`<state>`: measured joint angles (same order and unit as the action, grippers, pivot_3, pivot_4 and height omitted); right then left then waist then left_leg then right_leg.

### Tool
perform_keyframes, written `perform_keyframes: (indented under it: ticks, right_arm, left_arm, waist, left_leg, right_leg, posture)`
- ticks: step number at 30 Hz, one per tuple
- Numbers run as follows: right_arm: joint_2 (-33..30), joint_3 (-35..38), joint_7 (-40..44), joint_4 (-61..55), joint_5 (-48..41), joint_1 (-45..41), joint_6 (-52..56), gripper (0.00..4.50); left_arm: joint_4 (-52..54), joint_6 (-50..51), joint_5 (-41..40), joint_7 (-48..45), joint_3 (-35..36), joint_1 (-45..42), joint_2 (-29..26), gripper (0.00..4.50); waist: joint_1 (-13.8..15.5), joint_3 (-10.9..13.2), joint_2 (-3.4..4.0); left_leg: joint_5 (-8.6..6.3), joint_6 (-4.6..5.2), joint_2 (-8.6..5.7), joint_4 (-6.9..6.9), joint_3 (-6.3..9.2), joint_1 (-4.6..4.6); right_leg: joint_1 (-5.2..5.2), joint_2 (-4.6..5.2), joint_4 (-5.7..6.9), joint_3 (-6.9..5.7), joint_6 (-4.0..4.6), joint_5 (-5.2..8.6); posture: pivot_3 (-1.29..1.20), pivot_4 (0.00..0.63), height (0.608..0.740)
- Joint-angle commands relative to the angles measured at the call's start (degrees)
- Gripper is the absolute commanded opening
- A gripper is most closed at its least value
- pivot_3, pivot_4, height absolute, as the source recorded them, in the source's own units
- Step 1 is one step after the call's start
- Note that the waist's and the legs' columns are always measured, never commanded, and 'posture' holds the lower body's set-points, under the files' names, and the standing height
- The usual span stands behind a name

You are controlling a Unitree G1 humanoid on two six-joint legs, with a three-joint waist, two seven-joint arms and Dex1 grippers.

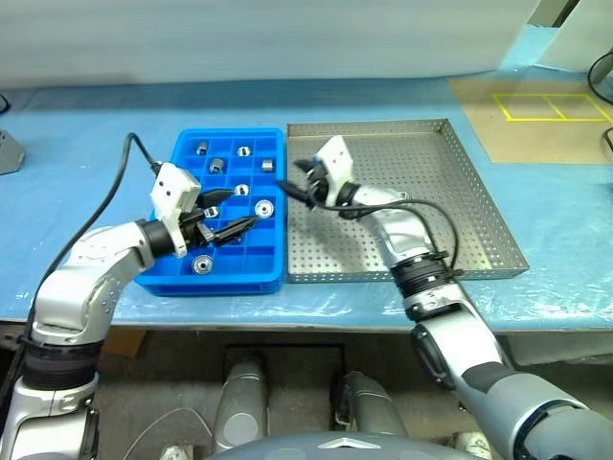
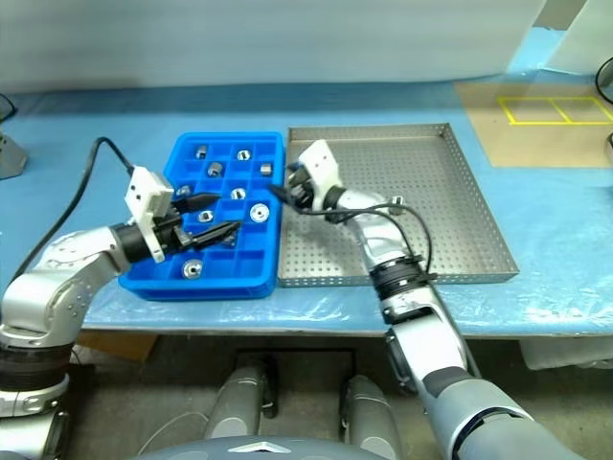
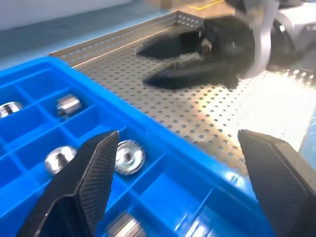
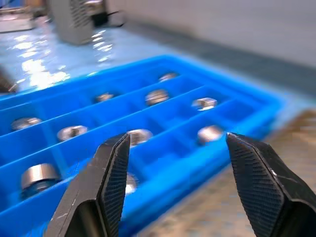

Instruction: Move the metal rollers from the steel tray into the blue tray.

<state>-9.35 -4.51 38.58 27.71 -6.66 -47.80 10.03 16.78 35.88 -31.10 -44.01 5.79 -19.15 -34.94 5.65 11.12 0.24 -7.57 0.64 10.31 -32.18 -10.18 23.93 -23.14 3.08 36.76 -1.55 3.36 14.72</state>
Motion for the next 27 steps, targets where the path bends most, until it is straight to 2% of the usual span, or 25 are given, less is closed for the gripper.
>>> perform_keyframes:
  ticks: [1, 6, 14, 27]
  right_arm:
    - [-3.5, 3.9, -1.7, -1.9, -1.0, -0.5, -0.9, 3.16]
    - [-8.2, 6.7, -7.9, 6.0, 1.8, 0.9, -4.5, 3.16]
    - [-8.0, 6.8, -13.1, 9.5, 3.2, 3.7, -6.8, 3.16]
    - [-8.1, 7.2, -17.5, 17.2, 3.9, 5.9, -8.9, 3.16]
  left_arm:
    - [-1.8, -2.7, 1.0, -1.5, -2.1, -2.8, 1.1, 4.05]
    - [-7.4, -5.3, 2.4, -3.9, -5.4, -7.9, 3.6, 4.05]
    - [-12.0, -7.4, 3.8, -6.0, -6.5, -11.0, 4.3, 4.05]
    - [-12.3, -7.2, 4.8, -6.7, -6.8, -11.2, 4.3, 4.05]
  waist:
    - [-0.3, 0.0, 0.0]
    - [-1.2, 0.0, -0.01]
    - [-3.7, 0.0, -0.01]
    - [-3.5, 0.0, -0.01]
  left_leg:
    - [0.0, 0.0, 0.0, 0.0, 0.0, 0.0]
    - [0.0, 0.0, 0.01, -0.02, -0.02, 0.01]
    - [-0.02, 0.06, 0.01, -0.06, -0.03, 0.03]
    - [-0.15, 0.27, 0.02, -0.3, -0.05, 0.02]
  right_leg:
    - [-0.01, -0.01, -0.01, 0.0, 0.0, 0.0]
    - [-0.02, -0.04, 0.0, 0.03, 0.0, 0.0]
    - [-0.04, -0.06, 0.0, 0.05, 0.01, -0.01]
    - [0.09, -0.03, 0.02, 0.05, 0.02, -0.01]
  posture:
    - [-0.03, 0.15, 0.74]
    - [-0.09, 0.15, 0.74]
    - [-0.13, 0.15, 0.74]
    - [-0.14, 0.15, 0.74]
